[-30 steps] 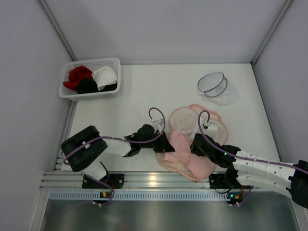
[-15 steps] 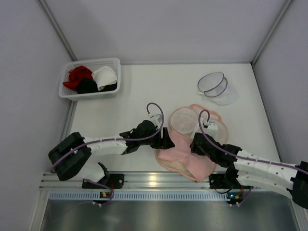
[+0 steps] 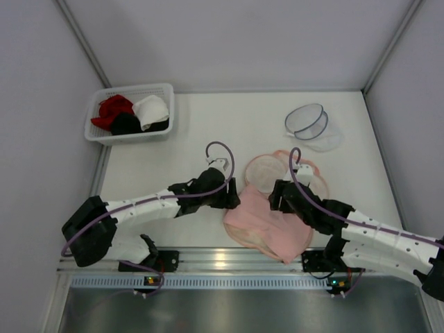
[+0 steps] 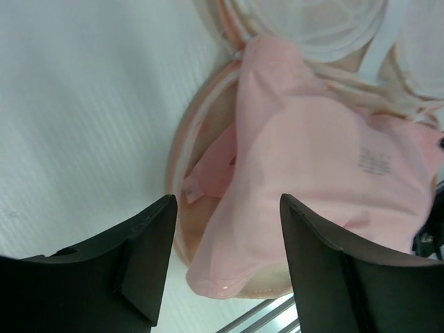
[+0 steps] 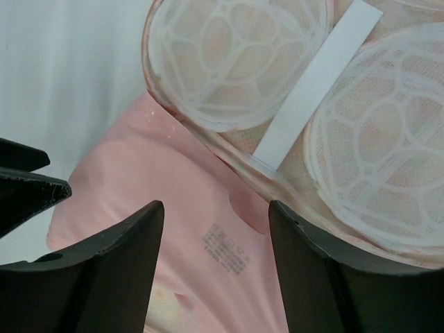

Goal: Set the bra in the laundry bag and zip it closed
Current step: Adjust the bra in the laundry bag, then adjust the laundry bag at the center of the board, then close the laundry bag at the center of the board.

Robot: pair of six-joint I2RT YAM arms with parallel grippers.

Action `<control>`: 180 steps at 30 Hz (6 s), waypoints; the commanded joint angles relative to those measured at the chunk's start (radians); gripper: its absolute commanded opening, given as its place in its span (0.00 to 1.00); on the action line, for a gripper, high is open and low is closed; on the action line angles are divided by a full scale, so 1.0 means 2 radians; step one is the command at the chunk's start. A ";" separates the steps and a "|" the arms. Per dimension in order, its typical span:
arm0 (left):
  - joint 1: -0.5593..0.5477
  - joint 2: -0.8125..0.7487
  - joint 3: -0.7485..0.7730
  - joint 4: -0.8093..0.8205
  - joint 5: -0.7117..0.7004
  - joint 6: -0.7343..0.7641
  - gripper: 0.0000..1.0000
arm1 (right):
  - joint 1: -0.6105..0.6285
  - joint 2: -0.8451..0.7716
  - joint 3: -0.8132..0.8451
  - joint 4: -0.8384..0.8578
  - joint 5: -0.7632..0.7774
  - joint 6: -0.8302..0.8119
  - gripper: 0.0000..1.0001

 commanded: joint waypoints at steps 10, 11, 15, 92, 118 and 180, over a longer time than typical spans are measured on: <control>-0.011 -0.012 -0.038 0.014 0.055 -0.049 0.51 | 0.012 -0.018 0.009 -0.060 -0.001 0.019 0.63; -0.014 -0.009 -0.040 0.018 0.058 -0.056 0.51 | 0.013 -0.024 0.008 -0.069 0.000 0.026 0.63; -0.027 0.009 -0.059 0.106 0.096 -0.076 0.51 | 0.016 -0.053 -0.002 -0.092 0.008 0.053 0.63; 0.154 0.268 0.224 -0.032 -0.052 0.280 0.05 | -0.376 0.047 -0.052 0.103 -0.167 -0.131 0.99; 0.176 0.163 0.271 -0.099 -0.033 0.230 0.44 | -0.425 0.167 -0.031 0.191 -0.114 -0.093 0.72; 0.142 -0.045 0.050 -0.088 -0.085 0.038 0.55 | 0.095 0.078 0.031 0.216 -0.097 -0.215 0.81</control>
